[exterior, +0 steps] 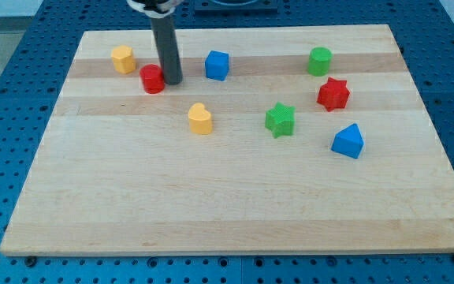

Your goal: Place red star left to blue triangle

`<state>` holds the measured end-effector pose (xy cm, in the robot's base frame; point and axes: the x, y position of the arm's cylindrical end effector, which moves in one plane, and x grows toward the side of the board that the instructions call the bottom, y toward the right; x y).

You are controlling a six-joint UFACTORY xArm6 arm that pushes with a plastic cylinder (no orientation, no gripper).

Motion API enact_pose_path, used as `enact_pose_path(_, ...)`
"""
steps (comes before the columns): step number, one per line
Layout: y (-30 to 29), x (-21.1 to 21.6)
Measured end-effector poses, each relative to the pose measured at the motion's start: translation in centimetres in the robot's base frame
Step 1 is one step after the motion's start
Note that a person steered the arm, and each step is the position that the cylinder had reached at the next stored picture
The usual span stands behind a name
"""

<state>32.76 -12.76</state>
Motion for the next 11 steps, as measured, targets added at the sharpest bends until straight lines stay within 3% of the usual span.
enact_pose_path(2,-10.0,1.9)
enact_pose_path(3,-7.1,0.6)
enact_pose_path(4,-7.7,-2.7)
enact_pose_path(5,-14.5,-3.0)
enact_pose_path(7,-13.2,3.6)
enact_pose_path(11,-13.0,3.2)
